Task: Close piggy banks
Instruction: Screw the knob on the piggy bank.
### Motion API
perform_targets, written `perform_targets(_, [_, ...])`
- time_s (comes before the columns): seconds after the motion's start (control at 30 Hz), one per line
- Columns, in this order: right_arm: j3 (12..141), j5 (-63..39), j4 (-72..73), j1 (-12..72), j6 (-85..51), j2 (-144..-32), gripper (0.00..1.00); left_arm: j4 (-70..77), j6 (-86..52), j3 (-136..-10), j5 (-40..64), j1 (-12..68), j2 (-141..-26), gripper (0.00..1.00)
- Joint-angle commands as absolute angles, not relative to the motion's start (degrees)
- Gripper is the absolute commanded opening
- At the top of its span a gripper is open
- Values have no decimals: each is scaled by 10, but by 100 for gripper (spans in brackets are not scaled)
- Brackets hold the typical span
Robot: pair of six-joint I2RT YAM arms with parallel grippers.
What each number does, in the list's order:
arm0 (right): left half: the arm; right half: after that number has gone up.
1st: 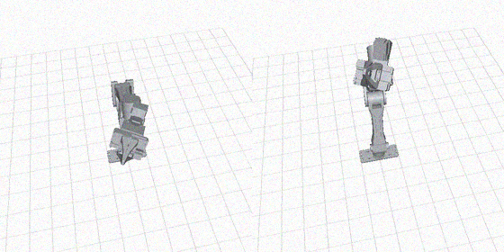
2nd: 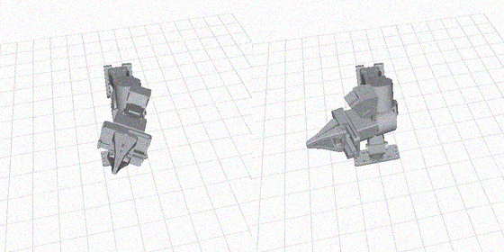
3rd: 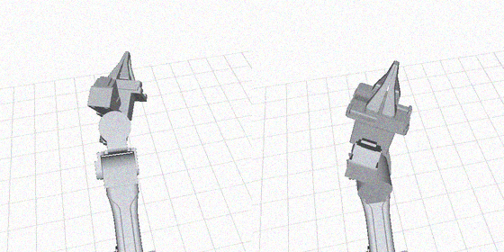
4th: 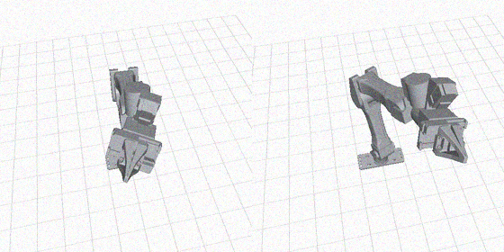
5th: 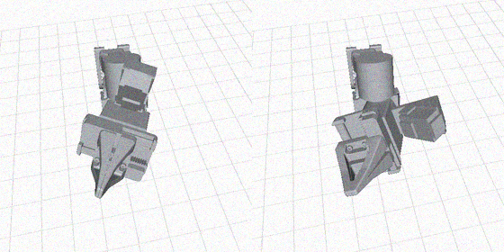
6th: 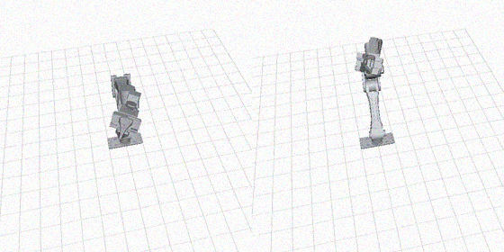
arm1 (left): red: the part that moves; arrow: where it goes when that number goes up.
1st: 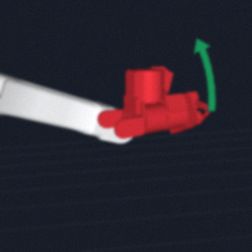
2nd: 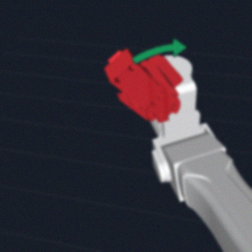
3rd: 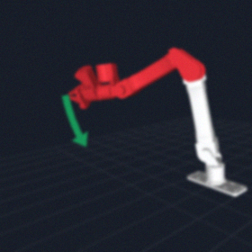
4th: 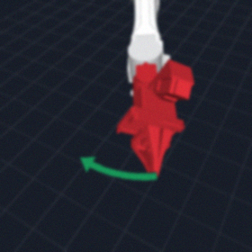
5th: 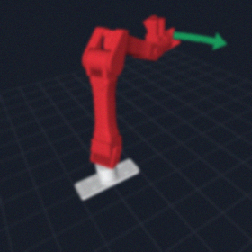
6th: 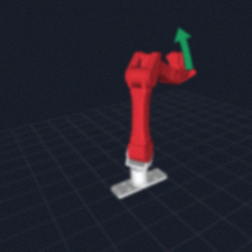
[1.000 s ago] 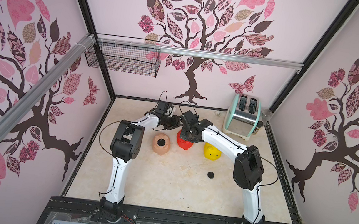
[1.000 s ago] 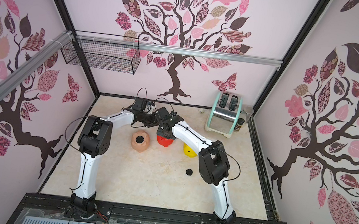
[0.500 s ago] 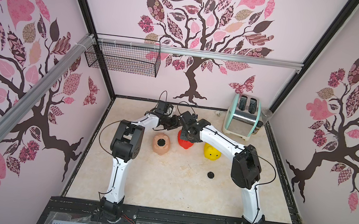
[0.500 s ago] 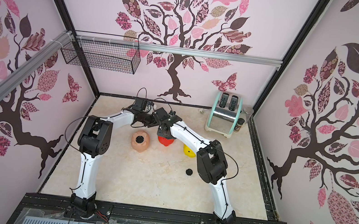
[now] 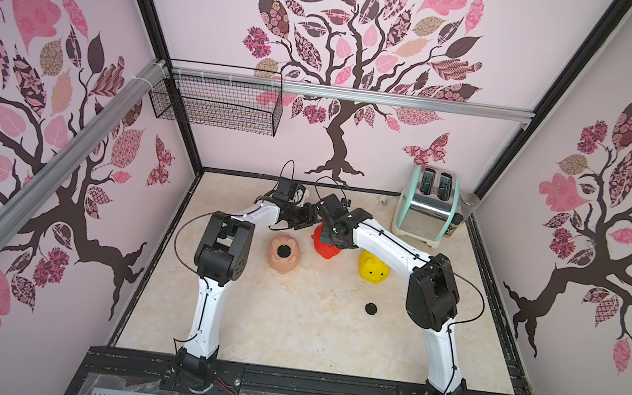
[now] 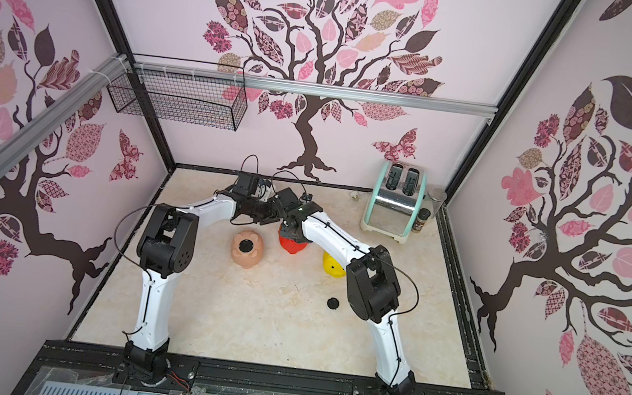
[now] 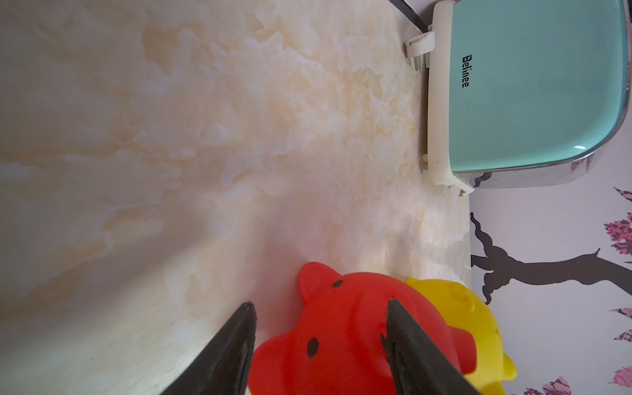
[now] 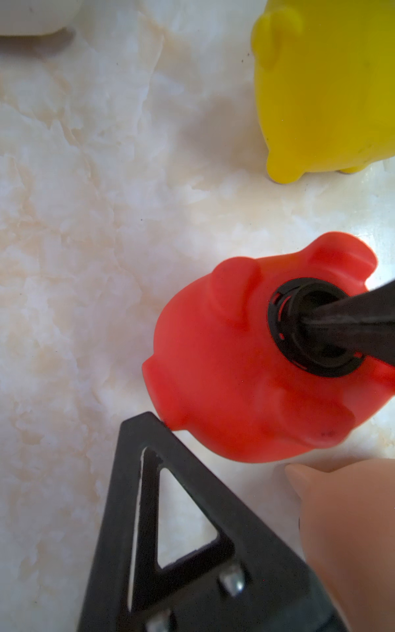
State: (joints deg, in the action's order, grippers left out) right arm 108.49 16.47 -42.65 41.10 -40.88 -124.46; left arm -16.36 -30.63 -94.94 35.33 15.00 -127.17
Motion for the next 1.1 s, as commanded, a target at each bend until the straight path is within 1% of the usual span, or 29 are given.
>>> perform_targets(0.0, [1071, 101, -462, 412, -409, -1278, 0, -165, -296, -959, 366, 152, -1283, 62])
perform_targets(0.5, [1066, 24, -439, 403, -449, -1280, 0, -168, -290, -952, 375, 161, -1291, 60])
perform_targets(1.07, [1086, 41, -459, 389, -502, -1294, 0, -170, -284, -929, 378, 169, -1273, 59])
